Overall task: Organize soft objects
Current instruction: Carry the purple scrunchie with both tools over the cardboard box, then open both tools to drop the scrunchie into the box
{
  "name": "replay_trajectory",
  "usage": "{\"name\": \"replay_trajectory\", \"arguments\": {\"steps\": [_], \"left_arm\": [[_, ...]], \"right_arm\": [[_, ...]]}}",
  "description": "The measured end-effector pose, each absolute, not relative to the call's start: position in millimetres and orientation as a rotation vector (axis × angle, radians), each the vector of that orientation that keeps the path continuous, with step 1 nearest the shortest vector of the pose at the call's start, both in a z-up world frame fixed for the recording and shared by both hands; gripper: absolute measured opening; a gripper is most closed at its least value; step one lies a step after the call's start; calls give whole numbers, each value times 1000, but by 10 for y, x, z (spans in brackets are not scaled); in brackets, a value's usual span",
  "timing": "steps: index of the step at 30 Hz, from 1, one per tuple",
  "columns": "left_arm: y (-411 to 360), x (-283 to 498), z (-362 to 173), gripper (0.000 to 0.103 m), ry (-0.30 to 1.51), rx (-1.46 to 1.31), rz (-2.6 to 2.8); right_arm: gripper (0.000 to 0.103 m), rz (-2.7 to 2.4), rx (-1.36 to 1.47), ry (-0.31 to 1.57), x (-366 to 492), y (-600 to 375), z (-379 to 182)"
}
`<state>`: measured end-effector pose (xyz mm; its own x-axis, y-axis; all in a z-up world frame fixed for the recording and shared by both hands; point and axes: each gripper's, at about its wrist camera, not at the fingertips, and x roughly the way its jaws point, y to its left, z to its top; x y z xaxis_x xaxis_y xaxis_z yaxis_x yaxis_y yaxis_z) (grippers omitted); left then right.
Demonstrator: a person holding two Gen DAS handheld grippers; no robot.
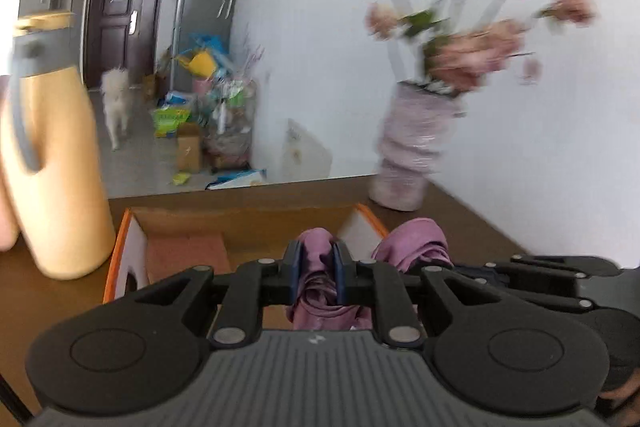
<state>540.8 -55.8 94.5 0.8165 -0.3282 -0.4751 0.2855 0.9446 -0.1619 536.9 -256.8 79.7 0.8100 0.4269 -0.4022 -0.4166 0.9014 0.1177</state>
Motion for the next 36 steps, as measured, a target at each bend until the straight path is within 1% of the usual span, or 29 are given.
{"name": "replay_trajectory", "arguments": {"steps": [4, 7, 8, 9, 10, 11, 12, 13, 15, 19, 20, 23, 25, 27, 30, 36], "left_arm": [[-480, 6477, 695, 17, 642, -157, -272], [-432, 7015, 409, 18, 722, -188, -239], [-439, 7143, 330, 21, 745, -162, -240], [-448, 7261, 259, 21, 764, -136, -226], [-451, 7356, 191, 25, 765, -119, -191], [-440, 7404, 150, 36, 758, -108, -169], [-429, 7447, 112, 45, 750, -94, -151], [-409, 7448, 88, 47, 740, -90, -136], [-341, 7390, 91, 48, 716, -98, -126], [-206, 7124, 260, 49, 675, -99, -158], [-183, 7038, 343, 51, 660, -88, -157], [-145, 6751, 645, 60, 624, -60, -142], [-108, 6491, 866, 63, 595, -34, -122], [-50, 6209, 1058, 73, 558, -2, -109], [59, 5655, 1330, 81, 466, 56, -61], [105, 4838, 1578, 84, 381, 100, -8]], "right_arm": [[4, 379, 10, 573, 6437, -2366, 702], [4, 343, -11, 651, 6976, -2215, 511], [5, 338, -16, 677, 7089, -2177, 442], [9, 318, -21, 695, 7211, -2141, 372], [12, 299, -29, 705, 7299, -2110, 320], [16, 278, -48, 727, 7399, -2067, 260], [26, 269, -57, 746, 7466, -2039, 219], [30, 261, -59, 765, 7509, -2020, 182], [43, 264, -45, 781, 7482, -2010, 143], [49, 255, -52, 726, 7282, -2087, 337], [53, 252, -47, 715, 7216, -2125, 410], [57, 243, -37, 668, 6936, -2283, 728], [61, 236, -59, 635, 6735, -2399, 937], [68, 217, -78, 594, 6457, -2516, 1145], [78, 204, -87, 525, 5989, -2738, 1412], [81, 193, -80, 442, 5176, -2945, 1646]]}}
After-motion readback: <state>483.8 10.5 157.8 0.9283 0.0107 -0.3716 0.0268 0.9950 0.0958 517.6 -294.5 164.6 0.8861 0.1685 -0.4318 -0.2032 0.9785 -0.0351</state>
